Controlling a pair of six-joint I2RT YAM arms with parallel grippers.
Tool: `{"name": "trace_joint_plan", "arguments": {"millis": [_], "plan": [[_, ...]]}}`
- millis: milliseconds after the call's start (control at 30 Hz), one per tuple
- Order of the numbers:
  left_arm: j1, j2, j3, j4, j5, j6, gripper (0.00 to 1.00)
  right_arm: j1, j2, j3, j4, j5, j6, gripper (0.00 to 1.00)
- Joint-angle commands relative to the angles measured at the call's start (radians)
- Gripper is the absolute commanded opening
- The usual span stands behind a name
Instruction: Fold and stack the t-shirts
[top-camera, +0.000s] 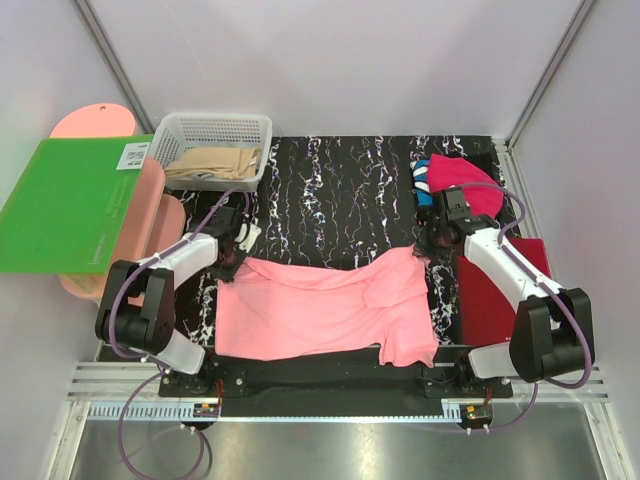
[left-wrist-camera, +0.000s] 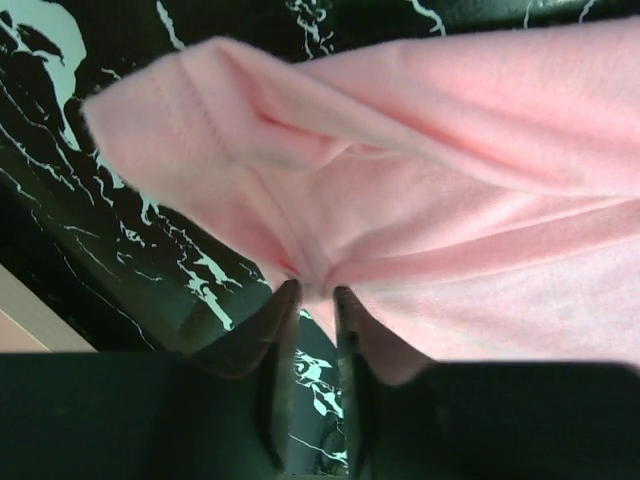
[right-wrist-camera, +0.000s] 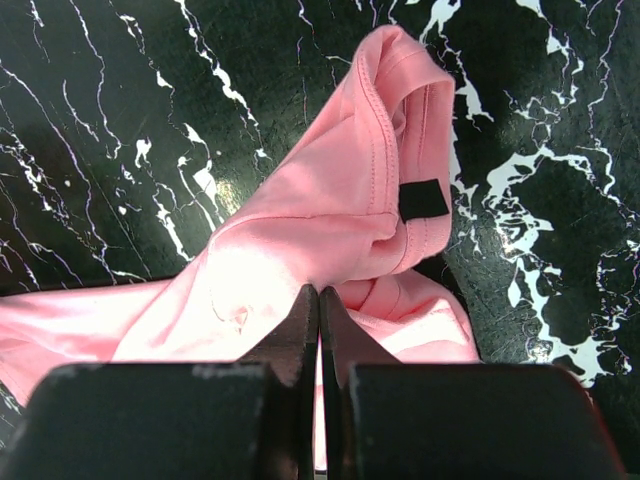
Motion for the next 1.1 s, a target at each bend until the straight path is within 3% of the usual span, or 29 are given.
{"name": "trace_joint_plan", "arguments": {"millis": [0, 200, 367, 433, 467, 533, 667, 867, 1067], "plan": [[0.002, 0.014, 0.038, 0.025, 0.030, 0.001, 0.19, -0.006, -0.040, -0.004, 0.017, 0.008, -0.011, 0.00], [0.004, -0.007, 0.039, 0.015, 0.020, 0.010, 0.01, -0.007, -0.042, -0.006, 0.014, 0.008, -0.017, 0.00], [0.004, -0.064, 0.079, -0.034, 0.013, 0.024, 0.00, -0.006, -0.042, -0.001, 0.001, 0.038, -0.036, 0.00], [0.004, -0.093, 0.113, -0.066, 0.019, 0.026, 0.00, -0.007, -0.045, 0.000, -0.009, 0.043, -0.046, 0.05], [0.004, -0.102, 0.124, -0.077, 0.027, 0.026, 0.00, -0.006, -0.053, 0.002, -0.016, 0.046, -0.049, 0.16], [0.004, -0.125, 0.154, -0.103, 0.033, 0.022, 0.00, -0.006, -0.060, -0.003, -0.027, 0.048, -0.059, 0.20], [0.004, -0.148, 0.171, -0.123, 0.046, 0.019, 0.00, -0.006, -0.076, -0.021, -0.049, 0.034, -0.080, 0.73], [0.004, -0.148, 0.142, -0.120, 0.048, 0.013, 0.00, -0.006, -0.123, -0.089, -0.064, 0.016, -0.069, 0.79], [0.004, -0.144, 0.136, -0.110, 0.047, 0.010, 0.00, -0.006, -0.126, -0.159, -0.041, -0.033, -0.050, 0.66]]}}
